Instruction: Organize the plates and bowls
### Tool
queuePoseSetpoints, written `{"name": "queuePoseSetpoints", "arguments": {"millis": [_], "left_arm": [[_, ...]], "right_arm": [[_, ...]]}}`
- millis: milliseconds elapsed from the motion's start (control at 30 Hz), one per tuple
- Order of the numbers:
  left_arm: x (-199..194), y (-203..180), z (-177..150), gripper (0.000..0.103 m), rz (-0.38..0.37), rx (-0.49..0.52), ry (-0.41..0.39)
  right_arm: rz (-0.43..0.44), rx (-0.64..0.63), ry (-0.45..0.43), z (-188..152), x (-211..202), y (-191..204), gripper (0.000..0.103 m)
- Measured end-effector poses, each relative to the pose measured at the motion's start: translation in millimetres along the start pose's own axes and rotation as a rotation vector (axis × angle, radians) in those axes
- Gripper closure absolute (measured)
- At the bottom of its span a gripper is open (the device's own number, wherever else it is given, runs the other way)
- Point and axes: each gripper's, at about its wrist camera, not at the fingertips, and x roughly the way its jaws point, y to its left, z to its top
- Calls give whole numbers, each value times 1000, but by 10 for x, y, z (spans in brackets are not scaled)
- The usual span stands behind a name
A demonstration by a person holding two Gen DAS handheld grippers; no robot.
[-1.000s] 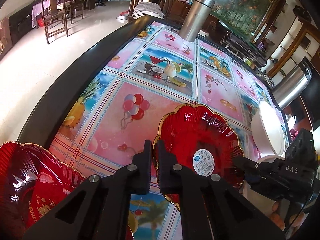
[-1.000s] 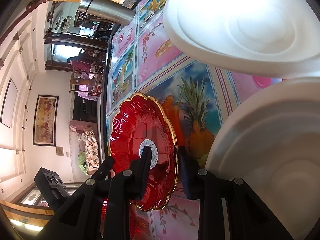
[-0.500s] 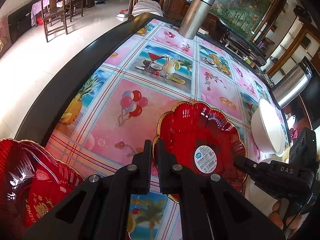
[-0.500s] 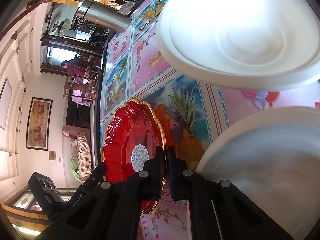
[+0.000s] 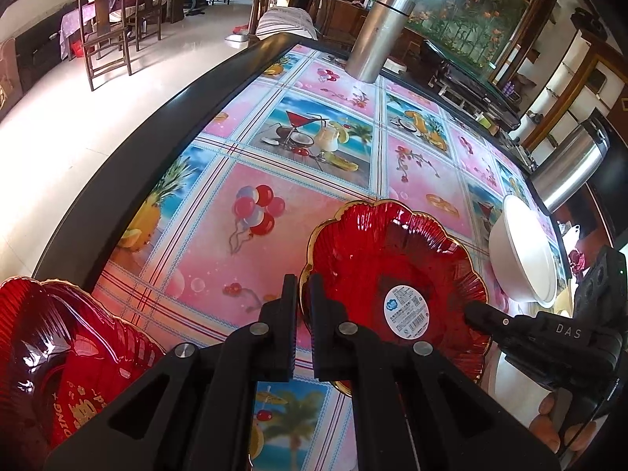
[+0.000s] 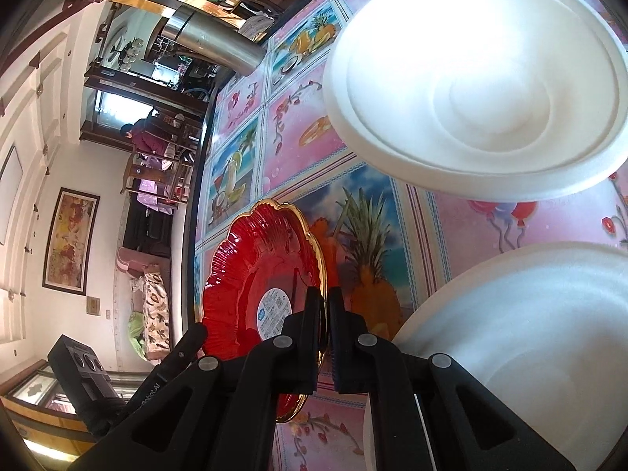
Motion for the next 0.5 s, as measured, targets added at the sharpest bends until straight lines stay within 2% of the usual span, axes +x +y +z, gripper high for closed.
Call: {"name": "queuePoseSetpoints", "arguments": {"millis": [500], "left_arm": [[-111, -42, 6, 100, 13, 15, -47]], "right_arm": [[25, -11, -23, 14, -13, 11, 98]]}}
